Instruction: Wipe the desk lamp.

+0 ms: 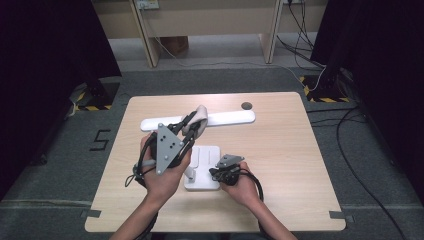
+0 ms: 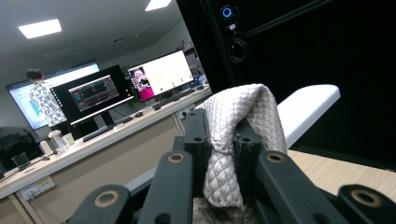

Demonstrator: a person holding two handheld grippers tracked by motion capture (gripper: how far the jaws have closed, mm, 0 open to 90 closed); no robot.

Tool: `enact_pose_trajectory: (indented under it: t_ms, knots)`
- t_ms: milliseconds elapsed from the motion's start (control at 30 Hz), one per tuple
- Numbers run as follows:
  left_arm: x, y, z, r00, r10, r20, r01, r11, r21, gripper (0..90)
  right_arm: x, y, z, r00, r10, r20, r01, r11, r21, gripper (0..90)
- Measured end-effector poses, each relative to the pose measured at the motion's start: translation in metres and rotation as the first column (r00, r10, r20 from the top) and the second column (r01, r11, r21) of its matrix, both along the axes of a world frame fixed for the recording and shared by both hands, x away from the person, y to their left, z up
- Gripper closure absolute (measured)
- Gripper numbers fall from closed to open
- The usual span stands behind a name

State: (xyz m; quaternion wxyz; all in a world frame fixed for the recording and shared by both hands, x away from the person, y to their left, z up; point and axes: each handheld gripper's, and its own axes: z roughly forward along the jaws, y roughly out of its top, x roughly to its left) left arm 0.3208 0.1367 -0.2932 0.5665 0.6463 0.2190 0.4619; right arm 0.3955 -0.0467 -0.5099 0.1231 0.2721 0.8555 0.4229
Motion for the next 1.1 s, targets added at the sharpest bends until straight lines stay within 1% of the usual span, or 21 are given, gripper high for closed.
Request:
enact_pose_trajectory:
  t_ms: [1100]
  knots:
    - [0.003,-0.021,0.0,0.9995,-0.033,0.0,0.033,0.9994,0.012,80.2,-0.001,-0.001,0.0,1.0,-0.003,-0.003,0.003,1.0,0.004,90.0]
